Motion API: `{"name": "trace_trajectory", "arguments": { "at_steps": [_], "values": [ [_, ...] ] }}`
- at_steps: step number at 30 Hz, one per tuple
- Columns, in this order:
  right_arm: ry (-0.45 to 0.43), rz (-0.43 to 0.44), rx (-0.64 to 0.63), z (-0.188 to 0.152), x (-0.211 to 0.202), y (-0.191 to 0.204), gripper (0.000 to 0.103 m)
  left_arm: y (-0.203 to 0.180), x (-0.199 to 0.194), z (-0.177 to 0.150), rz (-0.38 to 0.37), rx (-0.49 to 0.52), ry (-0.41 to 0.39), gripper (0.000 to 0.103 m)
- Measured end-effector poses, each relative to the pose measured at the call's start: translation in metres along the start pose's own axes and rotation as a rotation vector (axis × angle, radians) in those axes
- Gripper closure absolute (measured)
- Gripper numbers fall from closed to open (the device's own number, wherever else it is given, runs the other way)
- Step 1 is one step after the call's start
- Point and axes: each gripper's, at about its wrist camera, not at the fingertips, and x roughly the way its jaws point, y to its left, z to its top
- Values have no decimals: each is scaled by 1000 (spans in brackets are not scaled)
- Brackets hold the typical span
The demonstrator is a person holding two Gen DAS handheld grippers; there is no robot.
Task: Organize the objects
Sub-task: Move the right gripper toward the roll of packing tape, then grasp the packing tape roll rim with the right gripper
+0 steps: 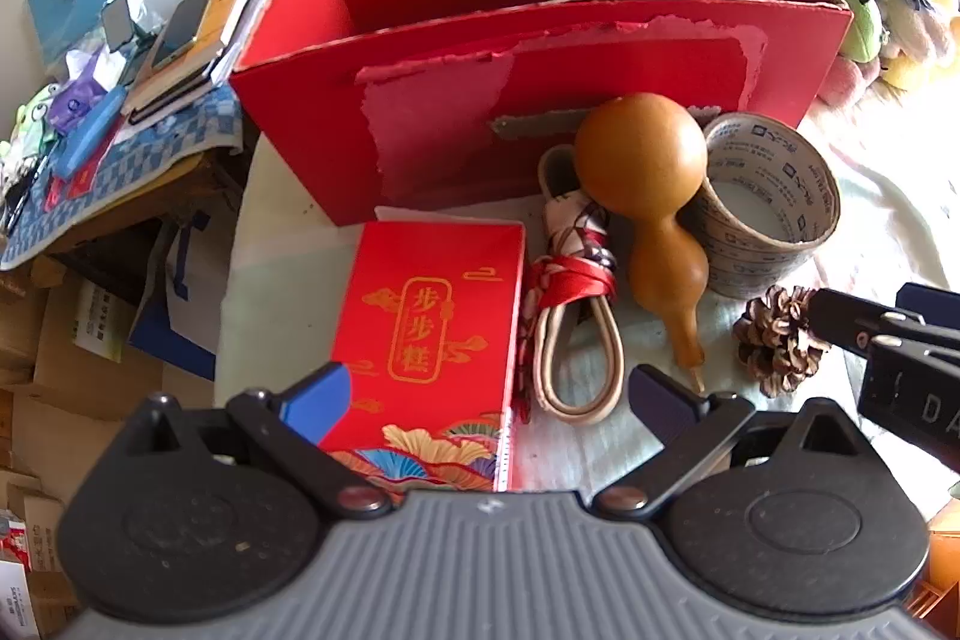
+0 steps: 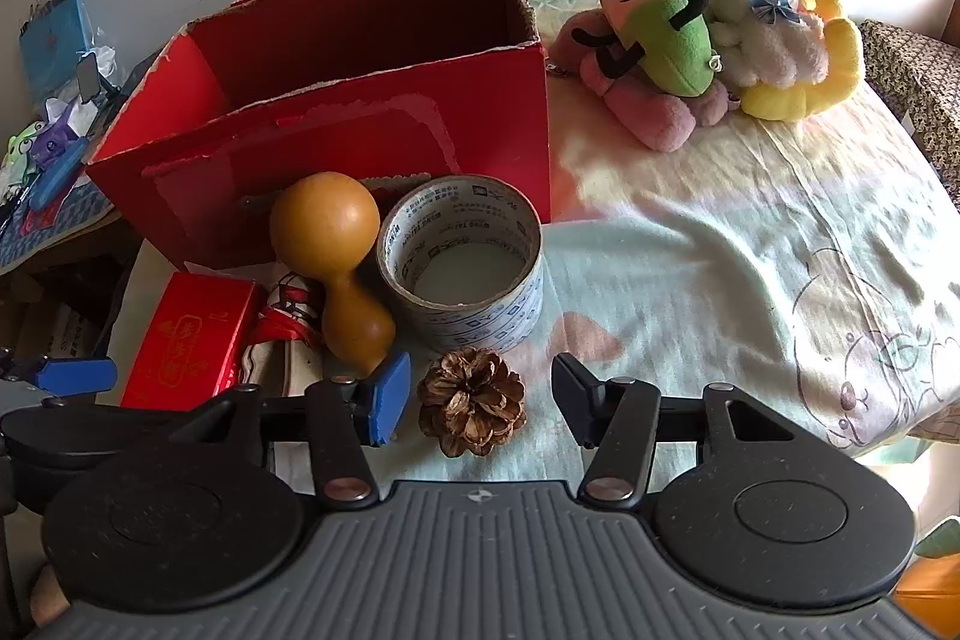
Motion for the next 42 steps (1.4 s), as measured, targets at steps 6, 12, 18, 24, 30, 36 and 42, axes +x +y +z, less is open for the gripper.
{"name": "trace_trajectory", "arguments": {
  "at_steps": [6, 12, 18, 24, 30, 36, 42],
  "values": [
    [3, 2, -2, 0, 0, 1, 47, 0, 0, -2, 5, 15, -10, 4],
    [6, 6, 3, -1, 0, -2, 47, -1, 0, -3, 18, 22, 12, 4],
    [10, 13, 12, -3, 0, -8, 49, -5, 1, -1, 19, 34, 21, 4],
    [2, 26, 32, 0, 2, -17, 53, -6, -2, 3, -37, 31, -5, 8],
    [-13, 60, 55, 9, 5, -29, 58, -6, -11, 10, -129, 42, -60, 26],
    [-13, 100, 65, 29, 16, -45, 65, -13, -16, 24, -297, 30, -104, 42],
    [28, 164, 66, 50, 35, -59, 68, -27, -13, 39, -461, 2, -44, 50]
  ]
}}
